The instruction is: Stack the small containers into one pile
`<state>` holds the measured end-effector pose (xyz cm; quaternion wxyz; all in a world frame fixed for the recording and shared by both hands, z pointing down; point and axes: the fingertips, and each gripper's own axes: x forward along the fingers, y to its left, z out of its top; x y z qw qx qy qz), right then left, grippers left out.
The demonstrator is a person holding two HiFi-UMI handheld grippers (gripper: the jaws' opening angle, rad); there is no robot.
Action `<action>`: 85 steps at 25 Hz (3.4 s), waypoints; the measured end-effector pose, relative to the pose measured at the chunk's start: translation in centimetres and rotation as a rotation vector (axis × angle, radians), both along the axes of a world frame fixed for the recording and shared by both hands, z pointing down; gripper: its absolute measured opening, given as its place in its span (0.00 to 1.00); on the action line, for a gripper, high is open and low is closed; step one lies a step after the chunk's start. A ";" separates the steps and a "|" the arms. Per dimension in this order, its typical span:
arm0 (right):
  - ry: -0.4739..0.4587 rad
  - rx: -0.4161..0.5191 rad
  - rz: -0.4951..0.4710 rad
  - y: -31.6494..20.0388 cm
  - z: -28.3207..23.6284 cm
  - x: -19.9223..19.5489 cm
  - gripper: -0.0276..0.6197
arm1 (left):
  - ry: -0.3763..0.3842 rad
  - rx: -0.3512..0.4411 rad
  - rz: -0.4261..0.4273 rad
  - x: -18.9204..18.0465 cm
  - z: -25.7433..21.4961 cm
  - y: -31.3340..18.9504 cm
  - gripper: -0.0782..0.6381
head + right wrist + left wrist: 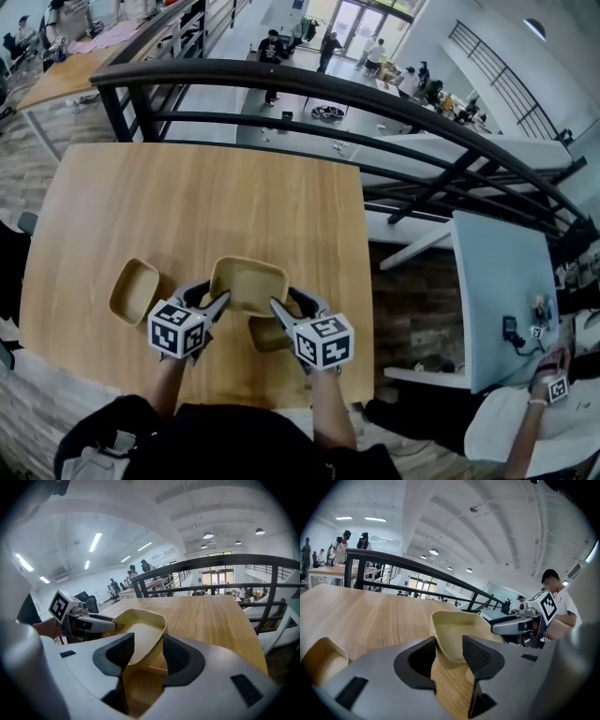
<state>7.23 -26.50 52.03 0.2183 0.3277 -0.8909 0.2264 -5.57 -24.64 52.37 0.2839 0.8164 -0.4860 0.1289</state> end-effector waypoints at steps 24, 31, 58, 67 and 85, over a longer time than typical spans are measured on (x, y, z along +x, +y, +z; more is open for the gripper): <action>0.028 -0.019 0.011 6.2 1.6 7.0 0.35 | 0.019 -0.037 0.026 7.2 1.9 7.2 0.36; 0.035 -0.020 0.024 6.2 2.6 8.0 0.35 | 0.012 -0.031 0.049 8.3 2.6 7.2 0.36; 0.071 -0.077 0.057 5.5 5.1 10.5 0.35 | 0.093 -0.107 0.118 11.8 4.7 10.3 0.36; 0.085 -0.069 0.034 3.9 5.3 9.6 0.35 | 0.137 -0.136 0.097 11.6 5.3 9.9 0.36; 0.175 -0.107 0.011 3.1 8.3 9.1 0.35 | 0.155 -0.188 0.152 11.4 6.9 10.0 0.36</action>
